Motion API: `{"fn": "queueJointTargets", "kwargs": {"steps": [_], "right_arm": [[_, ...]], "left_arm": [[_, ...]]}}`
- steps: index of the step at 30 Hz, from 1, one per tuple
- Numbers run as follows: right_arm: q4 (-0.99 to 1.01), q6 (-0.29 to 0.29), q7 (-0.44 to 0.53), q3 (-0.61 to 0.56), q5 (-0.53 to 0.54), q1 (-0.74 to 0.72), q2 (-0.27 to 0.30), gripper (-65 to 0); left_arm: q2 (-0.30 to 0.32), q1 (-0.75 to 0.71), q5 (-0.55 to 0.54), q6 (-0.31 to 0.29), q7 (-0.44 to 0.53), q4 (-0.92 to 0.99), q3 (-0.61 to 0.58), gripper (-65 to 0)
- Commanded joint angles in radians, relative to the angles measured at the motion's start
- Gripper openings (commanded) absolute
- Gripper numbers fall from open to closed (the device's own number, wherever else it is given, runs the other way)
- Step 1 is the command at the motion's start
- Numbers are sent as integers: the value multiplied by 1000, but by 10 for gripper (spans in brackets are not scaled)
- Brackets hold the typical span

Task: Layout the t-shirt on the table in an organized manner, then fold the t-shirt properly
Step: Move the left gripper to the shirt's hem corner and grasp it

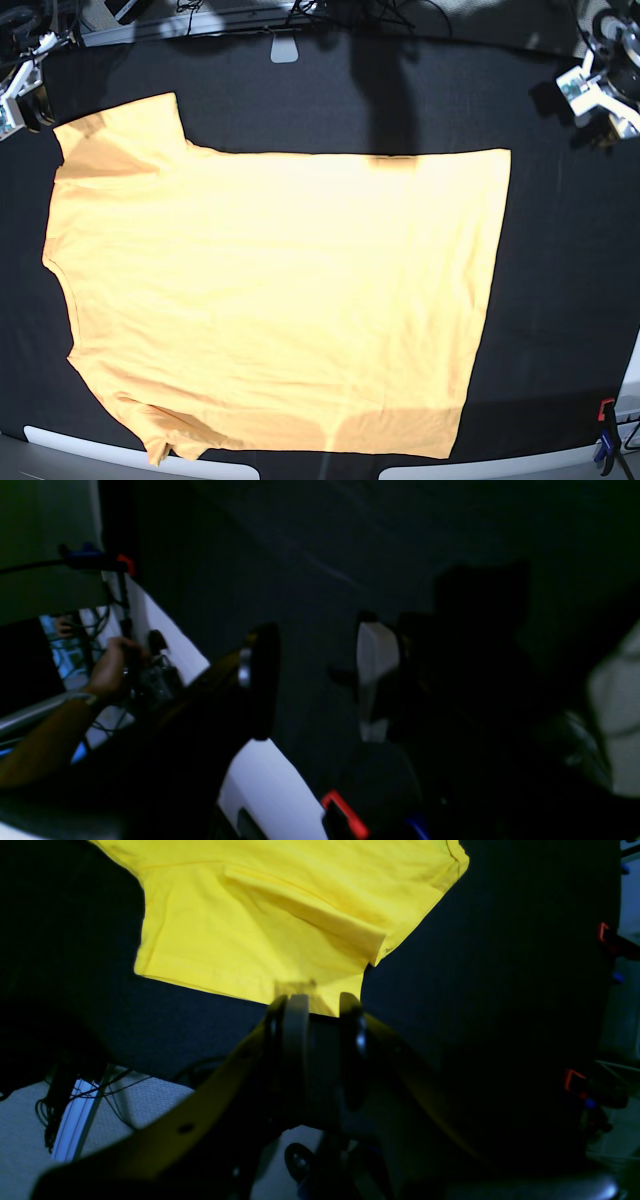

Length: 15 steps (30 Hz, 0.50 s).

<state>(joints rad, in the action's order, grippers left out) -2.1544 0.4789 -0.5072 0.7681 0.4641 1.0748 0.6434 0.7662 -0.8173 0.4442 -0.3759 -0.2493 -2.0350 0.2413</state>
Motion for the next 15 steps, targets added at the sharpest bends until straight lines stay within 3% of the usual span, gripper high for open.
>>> {"fn": "queueJointTargets", "kwargs": {"steps": [1, 5, 7, 15], "right_arm": [[-12, -5, 18, 11, 7, 6, 10, -539], [-12, -5, 21, 11, 7, 6, 10, -539], [-12, -5, 21, 11, 7, 6, 10, -539], [-12, -5, 19, 11, 7, 6, 5, -539]], "left_arm": [[13, 10, 0, 17, 32, -5, 6, -415], [13, 50, -19, 19, 109, 0, -2, -415], [13, 72, -42, 16, 102, 0, -31, -415], [12, 246, -22, 20, 23, 99, -310, -415]]}}
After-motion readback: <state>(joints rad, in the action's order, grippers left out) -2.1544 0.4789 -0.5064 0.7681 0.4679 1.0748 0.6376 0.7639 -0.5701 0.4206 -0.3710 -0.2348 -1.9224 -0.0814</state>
